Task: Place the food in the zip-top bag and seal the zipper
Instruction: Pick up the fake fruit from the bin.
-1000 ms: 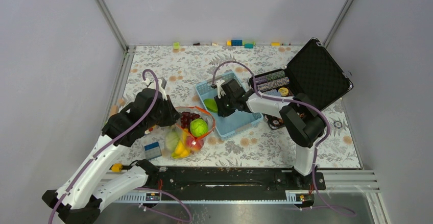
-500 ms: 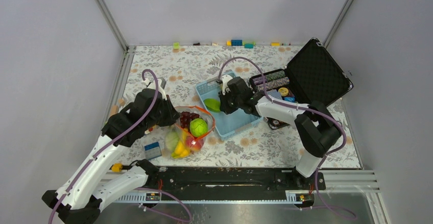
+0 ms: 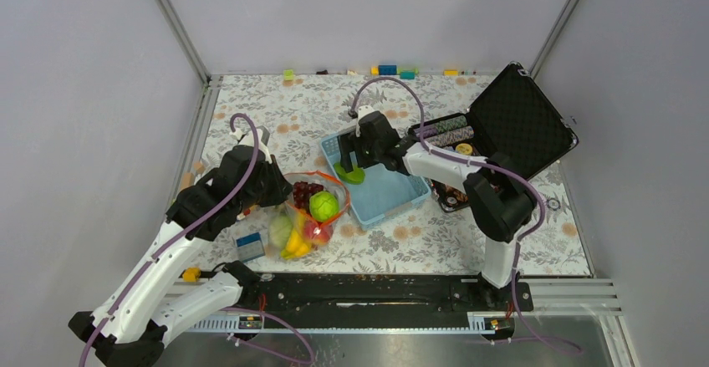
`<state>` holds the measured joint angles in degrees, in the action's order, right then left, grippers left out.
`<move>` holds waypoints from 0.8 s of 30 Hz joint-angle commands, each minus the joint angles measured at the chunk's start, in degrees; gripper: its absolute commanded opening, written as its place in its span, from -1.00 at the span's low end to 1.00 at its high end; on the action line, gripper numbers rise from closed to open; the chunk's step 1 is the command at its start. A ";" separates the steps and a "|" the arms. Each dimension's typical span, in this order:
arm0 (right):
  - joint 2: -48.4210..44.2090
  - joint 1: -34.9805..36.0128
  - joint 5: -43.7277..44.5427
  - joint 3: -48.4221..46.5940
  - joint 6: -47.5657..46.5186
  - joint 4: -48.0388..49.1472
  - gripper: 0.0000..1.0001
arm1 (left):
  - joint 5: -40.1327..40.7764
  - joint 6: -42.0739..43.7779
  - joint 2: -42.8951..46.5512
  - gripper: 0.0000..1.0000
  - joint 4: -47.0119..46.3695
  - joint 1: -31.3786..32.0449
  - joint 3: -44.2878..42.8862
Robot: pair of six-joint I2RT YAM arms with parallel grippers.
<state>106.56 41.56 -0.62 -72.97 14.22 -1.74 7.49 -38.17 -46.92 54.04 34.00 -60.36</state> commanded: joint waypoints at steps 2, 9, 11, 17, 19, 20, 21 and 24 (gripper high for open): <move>4.47 -0.39 0.95 -4.58 1.83 -3.12 0.81 | 1.72 -0.85 1.04 -1.00 -4.30 -0.12 -1.12; 7.59 -0.40 -2.64 -4.46 3.46 -3.77 0.79 | 1.70 -0.87 0.73 -1.00 -4.34 -0.09 -1.11; 8.45 -0.37 -2.27 -4.70 3.85 -3.72 0.78 | 1.81 -0.85 0.69 -1.00 -4.32 -0.08 -1.06; 10.60 -0.39 0.34 -6.80 4.16 -2.39 0.78 | 1.65 -1.00 0.60 -1.00 -4.38 -0.07 -0.82; 11.29 -0.41 0.29 -7.17 4.35 -1.43 0.77 | 1.65 -1.07 0.58 -1.00 -4.40 -0.07 -0.85; 11.62 -0.38 0.16 -7.23 4.47 -0.60 0.75 | 1.65 -1.11 0.59 -1.00 -4.34 -0.08 -0.77; 11.84 -0.40 -0.03 -7.27 4.44 -0.31 0.72 | 1.62 -1.11 0.69 -1.00 -4.38 -0.07 -0.74; 11.65 -0.34 -0.40 -7.58 4.57 -2.10 0.51 | 1.47 -1.11 0.68 -1.00 -4.39 -0.07 -0.73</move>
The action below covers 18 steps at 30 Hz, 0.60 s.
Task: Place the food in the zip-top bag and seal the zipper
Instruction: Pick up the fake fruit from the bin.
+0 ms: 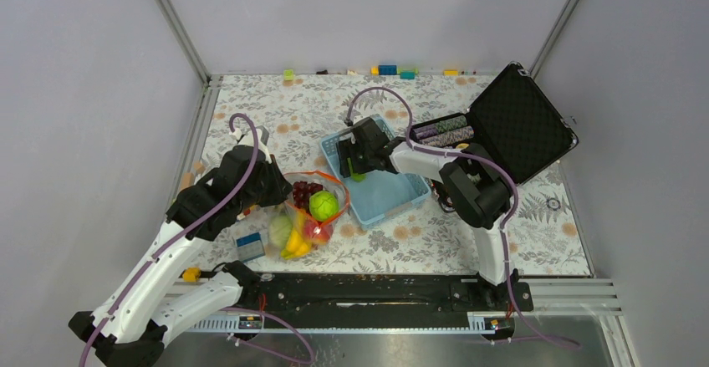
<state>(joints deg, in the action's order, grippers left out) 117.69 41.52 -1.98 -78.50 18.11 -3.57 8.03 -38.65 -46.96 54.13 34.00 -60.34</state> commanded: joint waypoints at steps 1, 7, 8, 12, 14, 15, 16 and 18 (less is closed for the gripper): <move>-0.05 -0.37 0.93 -1.61 0.63 -0.52 0.50 | 0.91 -0.63 0.74 -1.00 -4.46 -0.12 -0.68; -6.54 -0.35 4.10 3.03 0.65 -1.82 -0.08 | 0.72 -0.81 0.51 -1.00 -4.45 -0.07 -0.93; -8.33 -0.34 4.52 3.77 0.76 -1.91 -0.20 | 0.51 -0.81 0.47 -1.00 -4.45 -0.07 -1.03; -16.54 -0.36 4.20 7.22 0.77 -2.12 -0.39 | -0.10 -1.06 0.44 -1.00 -4.03 -0.10 -1.60; -20.40 -0.35 3.72 8.65 0.99 -2.14 -0.39 | -0.05 -1.07 0.32 -1.00 -3.08 -0.07 -2.35; -22.12 -0.37 3.39 9.45 1.31 -2.09 -0.40 | 0.03 -1.07 0.29 -1.00 -2.63 -0.08 -2.66; -23.93 -0.35 2.75 10.21 1.41 -1.95 -0.41 | 0.04 -1.07 0.29 -1.00 -2.41 -0.07 -2.87; -27.61 -0.38 0.72 12.16 1.94 -1.12 -0.42 | -0.09 -1.20 0.54 -1.00 -2.35 -0.07 -2.86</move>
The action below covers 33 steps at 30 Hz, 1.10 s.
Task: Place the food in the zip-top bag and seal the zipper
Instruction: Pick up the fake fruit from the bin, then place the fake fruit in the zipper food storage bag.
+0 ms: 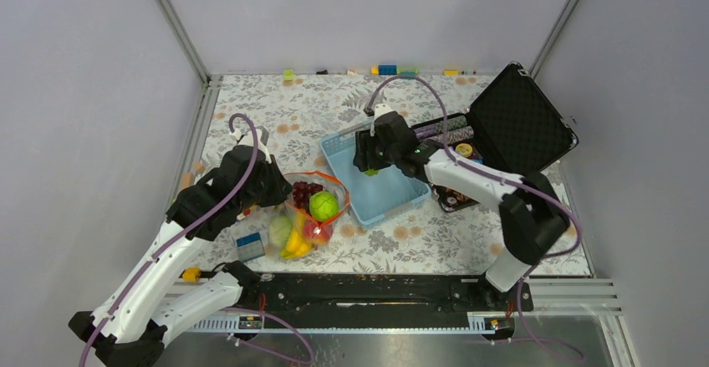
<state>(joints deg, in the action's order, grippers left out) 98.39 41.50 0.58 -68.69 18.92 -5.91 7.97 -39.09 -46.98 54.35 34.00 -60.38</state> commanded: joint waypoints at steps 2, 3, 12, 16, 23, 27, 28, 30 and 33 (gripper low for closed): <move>-12.14 -0.36 -4.55 4.53 2.29 3.18 -0.44 | -0.08 -0.89 0.66 -1.00 -2.42 -0.08 -2.83; -14.27 -0.30 -5.92 5.85 3.83 4.25 -0.45 | -0.18 -0.90 0.68 -1.00 -2.43 -0.07 -2.89; -26.04 6.33 -20.59 8.58 7.00 10.81 -0.45 | -1.31 -0.72 0.12 -1.00 -2.41 -0.08 -3.02; -23.92 12.27 -22.09 6.80 8.30 14.28 -0.45 | -2.33 -0.64 0.07 -1.00 -2.40 -0.08 -3.13; -17.13 16.90 -17.28 2.86 11.61 19.25 -0.45 | -3.57 -1.08 1.06 -1.00 -1.27 -0.09 -2.74; -14.02 19.23 -13.28 2.51 11.96 20.36 -0.42 | -3.82 -1.77 2.19 -1.00 -1.03 -0.07 -3.33; -13.63 19.58 -12.37 2.50 11.54 19.95 -0.41 | -3.57 -1.84 2.33 -1.00 -1.00 -0.07 -3.46; -13.04 20.31 -10.68 2.57 10.55 19.26 -0.41 | -2.70 -2.45 2.42 -1.00 -0.47 -0.07 -3.53; -12.40 22.22 -7.22 2.40 7.12 17.64 -0.40 | -2.26 -3.15 2.12 -1.00 0.35 -0.07 -4.24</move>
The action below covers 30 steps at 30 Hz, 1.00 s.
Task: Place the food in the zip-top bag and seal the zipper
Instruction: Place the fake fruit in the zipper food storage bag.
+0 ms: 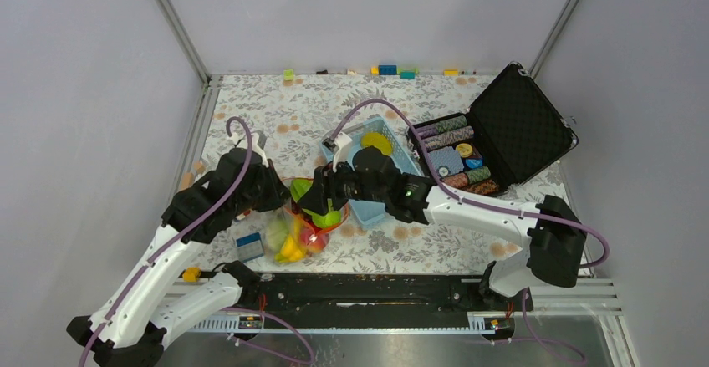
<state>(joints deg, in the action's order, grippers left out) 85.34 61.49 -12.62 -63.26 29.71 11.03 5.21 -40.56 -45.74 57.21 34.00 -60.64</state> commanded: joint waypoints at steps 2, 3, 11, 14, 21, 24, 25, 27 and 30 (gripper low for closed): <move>1.38 3.12 8.74 -4.06 -5.24 -2.19 -0.39 | 0.32 -1.89 0.94 -1.00 -2.53 -0.07 -4.65; 1.90 3.33 9.67 -4.52 -5.47 -3.65 -0.36 | 0.18 -1.89 0.91 -1.00 -2.54 -0.08 -4.91; 5.44 3.86 11.95 -9.15 -5.39 -9.71 -0.18 | -2.73 -1.83 0.64 -1.00 -4.38 -0.08 -4.84; 6.77 3.90 11.92 -10.90 -5.24 -10.64 0.03 | -4.24 -2.45 0.52 -1.00 -7.19 -0.08 -3.99; 6.07 3.92 8.74 -12.51 -7.30 -13.01 0.53 | -2.80 -2.75 -0.19 -1.00 -7.45 -0.07 -3.39; 4.48 3.90 7.86 -12.32 -8.34 -12.80 0.66 | -1.71 -2.86 0.40 -1.00 -7.46 -0.07 -2.99; 3.88 3.90 7.47 -12.30 -8.74 -12.75 0.70 | -1.45 -2.93 0.57 -1.00 -7.46 -0.08 -2.78; 2.75 3.90 6.91 -12.36 -9.48 -12.67 0.77 | -1.01 -3.08 0.84 -1.00 -7.40 -0.08 -2.29; 0.71 3.87 5.96 -12.20 -10.57 -12.36 0.87 | -0.75 -3.19 1.02 -1.00 -7.30 -0.10 -2.02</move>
<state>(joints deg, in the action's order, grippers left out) 91.18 64.88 -4.25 -73.12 21.93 -2.59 4.08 -42.33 -46.44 56.62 33.89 -62.19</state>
